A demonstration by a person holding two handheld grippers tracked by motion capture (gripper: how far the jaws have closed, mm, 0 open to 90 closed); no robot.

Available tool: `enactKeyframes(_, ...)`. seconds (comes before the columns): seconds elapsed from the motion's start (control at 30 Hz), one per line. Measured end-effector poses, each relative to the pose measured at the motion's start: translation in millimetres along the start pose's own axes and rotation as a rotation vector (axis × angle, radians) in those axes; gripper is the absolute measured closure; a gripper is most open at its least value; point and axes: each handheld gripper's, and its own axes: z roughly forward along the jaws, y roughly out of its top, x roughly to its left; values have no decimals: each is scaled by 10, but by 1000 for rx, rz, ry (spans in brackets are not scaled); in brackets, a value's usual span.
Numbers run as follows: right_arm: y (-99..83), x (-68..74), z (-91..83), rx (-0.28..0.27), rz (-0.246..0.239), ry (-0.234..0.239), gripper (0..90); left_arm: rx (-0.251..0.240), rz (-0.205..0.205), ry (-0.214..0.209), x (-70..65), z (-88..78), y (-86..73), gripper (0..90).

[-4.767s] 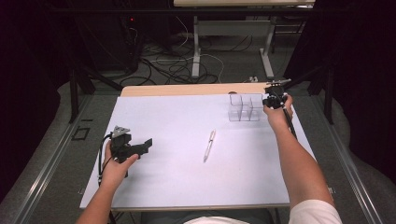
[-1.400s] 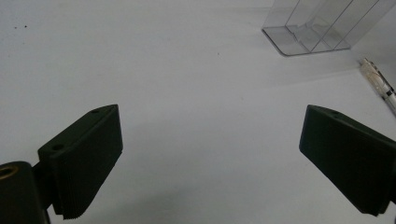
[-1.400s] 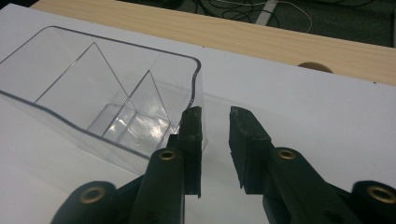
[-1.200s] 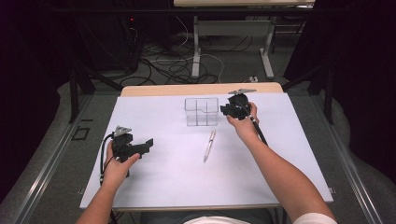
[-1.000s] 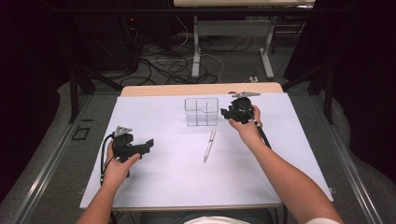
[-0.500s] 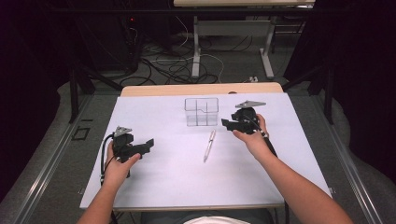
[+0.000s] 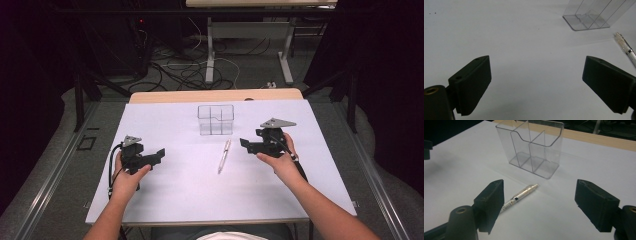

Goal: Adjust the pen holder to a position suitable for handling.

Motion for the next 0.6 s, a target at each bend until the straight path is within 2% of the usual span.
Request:
enactKeyframes(0.13, -135, -42, -107, 16, 3, -36, 162, -9, -16, -18, -25, -4, 2, 84)
enactKeyframes(0.27, -224, -62, -163, 28, -11, -48, 151, -10, -28, -40, -57, -1, 3, 82)
enactKeyframes(0.33, -296, -93, -214, 32, -26, -71, 150, -2, -15, -51, -77, 3, 2, 75)
enactKeyframes(0.43, -350, -150, -247, 29, -16, -83, 150, 7, 18, -48, -117, 5, 6, 62)
enactKeyframes(0.5, -367, -177, -250, 28, -19, -86, 150, -3, 20, -57, -154, 4, 11, 52)
enactKeyframes(0.53, -399, -242, -252, 31, -49, -116, 150, -5, 13, -68, -173, 5, 13, 52)
enactKeyframes(0.6, -403, -285, -255, 38, -46, -123, 150, 0, 21, -81, -204, 9, 19, 52)
